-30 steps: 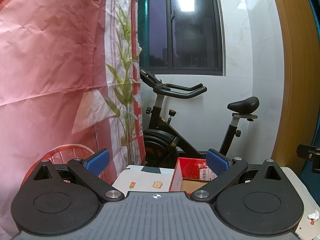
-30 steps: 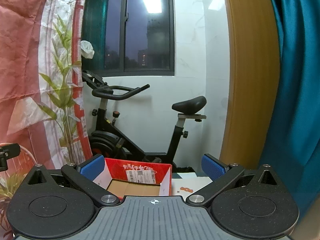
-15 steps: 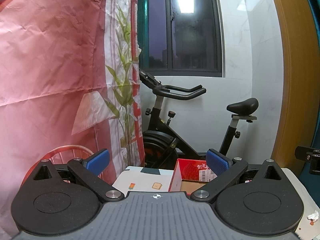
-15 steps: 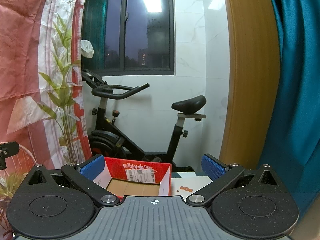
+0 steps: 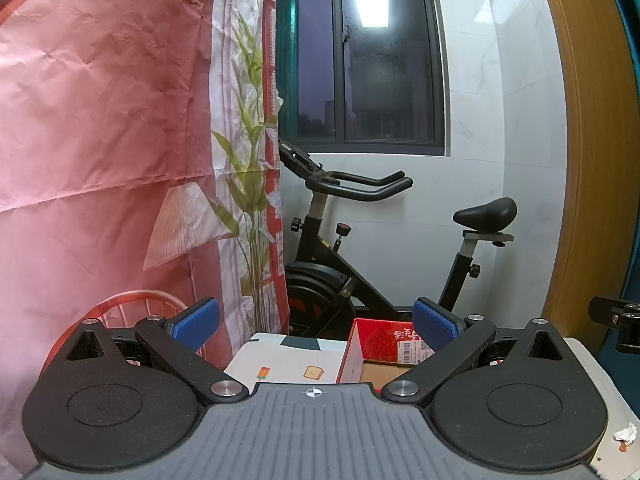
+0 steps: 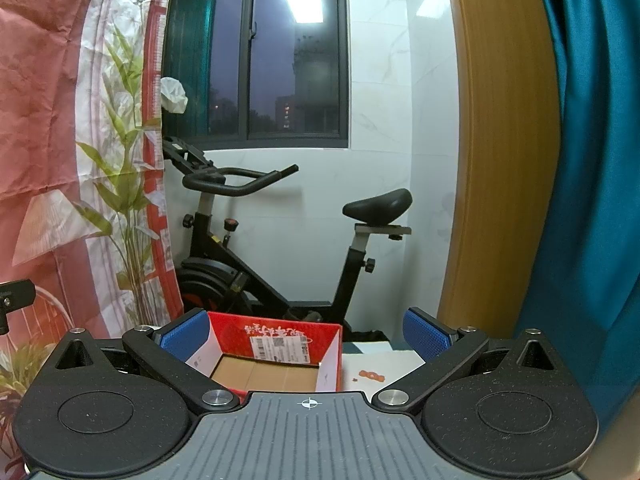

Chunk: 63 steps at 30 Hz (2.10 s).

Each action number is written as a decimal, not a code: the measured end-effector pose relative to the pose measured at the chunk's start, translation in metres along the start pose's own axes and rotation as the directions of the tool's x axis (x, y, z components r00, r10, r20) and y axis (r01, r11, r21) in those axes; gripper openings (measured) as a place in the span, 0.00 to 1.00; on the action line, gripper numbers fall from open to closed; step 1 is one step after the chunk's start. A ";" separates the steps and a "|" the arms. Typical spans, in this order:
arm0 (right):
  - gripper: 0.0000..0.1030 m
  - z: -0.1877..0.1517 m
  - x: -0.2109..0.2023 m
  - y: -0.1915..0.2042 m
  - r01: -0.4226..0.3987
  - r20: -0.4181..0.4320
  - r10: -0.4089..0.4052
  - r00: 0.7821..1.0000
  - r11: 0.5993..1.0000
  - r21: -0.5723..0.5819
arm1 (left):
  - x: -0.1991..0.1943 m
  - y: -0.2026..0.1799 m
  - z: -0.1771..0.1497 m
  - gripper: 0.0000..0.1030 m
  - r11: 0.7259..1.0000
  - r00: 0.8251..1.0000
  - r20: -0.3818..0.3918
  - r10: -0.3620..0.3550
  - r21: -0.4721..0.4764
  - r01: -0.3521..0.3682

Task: Organize soft objects

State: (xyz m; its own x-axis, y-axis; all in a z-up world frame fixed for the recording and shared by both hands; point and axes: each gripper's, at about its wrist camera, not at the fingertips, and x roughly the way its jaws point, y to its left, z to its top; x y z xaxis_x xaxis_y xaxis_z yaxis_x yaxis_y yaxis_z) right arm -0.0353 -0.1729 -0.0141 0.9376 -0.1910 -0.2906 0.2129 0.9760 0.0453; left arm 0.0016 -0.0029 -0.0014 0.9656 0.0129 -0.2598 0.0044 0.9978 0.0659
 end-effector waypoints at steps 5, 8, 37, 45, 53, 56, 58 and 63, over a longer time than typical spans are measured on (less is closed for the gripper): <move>1.00 0.000 0.000 0.000 0.000 -0.001 0.000 1.000 1.000 0.000 | 0.000 0.000 0.000 1.00 1.000 1.000 0.000 0.001 0.000 -0.001; 1.00 0.000 0.000 0.000 0.000 -0.001 0.000 1.000 1.000 0.000 | 0.000 0.000 0.000 1.00 1.000 1.000 0.001 0.000 -0.001 0.000; 1.00 -0.012 0.002 -0.006 -0.067 0.036 0.066 0.997 0.997 0.037 | 0.006 0.006 -0.004 1.00 1.000 1.000 -0.004 -0.019 -0.023 0.019; 1.00 -0.050 0.026 -0.015 -0.157 0.145 0.157 0.977 0.988 -0.010 | 0.041 0.005 -0.031 1.00 1.000 0.998 -0.063 0.018 -0.024 -0.019; 1.00 -0.105 0.097 -0.021 -0.177 -0.055 0.185 0.981 0.978 0.113 | 0.107 0.001 -0.090 1.00 1.000 0.975 -0.224 0.014 0.002 -0.014; 1.00 -0.132 0.120 -0.022 -0.151 -0.126 0.166 0.978 0.981 0.123 | 0.128 0.003 -0.113 1.00 1.000 0.959 -0.282 -0.020 -0.017 0.016; 1.00 -0.149 0.135 -0.021 -0.161 -0.190 0.183 0.965 0.979 0.128 | 0.136 0.004 -0.129 1.00 1.000 0.957 -0.289 -0.024 -0.009 0.022; 1.00 -0.179 0.154 -0.017 -0.160 -0.239 0.185 0.953 0.979 0.123 | 0.149 0.000 -0.161 0.98 0.997 0.953 -0.295 -0.071 -0.003 0.074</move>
State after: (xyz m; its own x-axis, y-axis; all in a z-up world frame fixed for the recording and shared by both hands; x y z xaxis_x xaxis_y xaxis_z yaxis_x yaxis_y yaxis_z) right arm 0.0558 -0.2005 -0.2303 0.8672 0.0239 -0.4975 0.0929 0.9736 0.2087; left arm 0.1035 0.0093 -0.1957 0.8429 -0.0396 -0.5365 0.0747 0.9962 0.0439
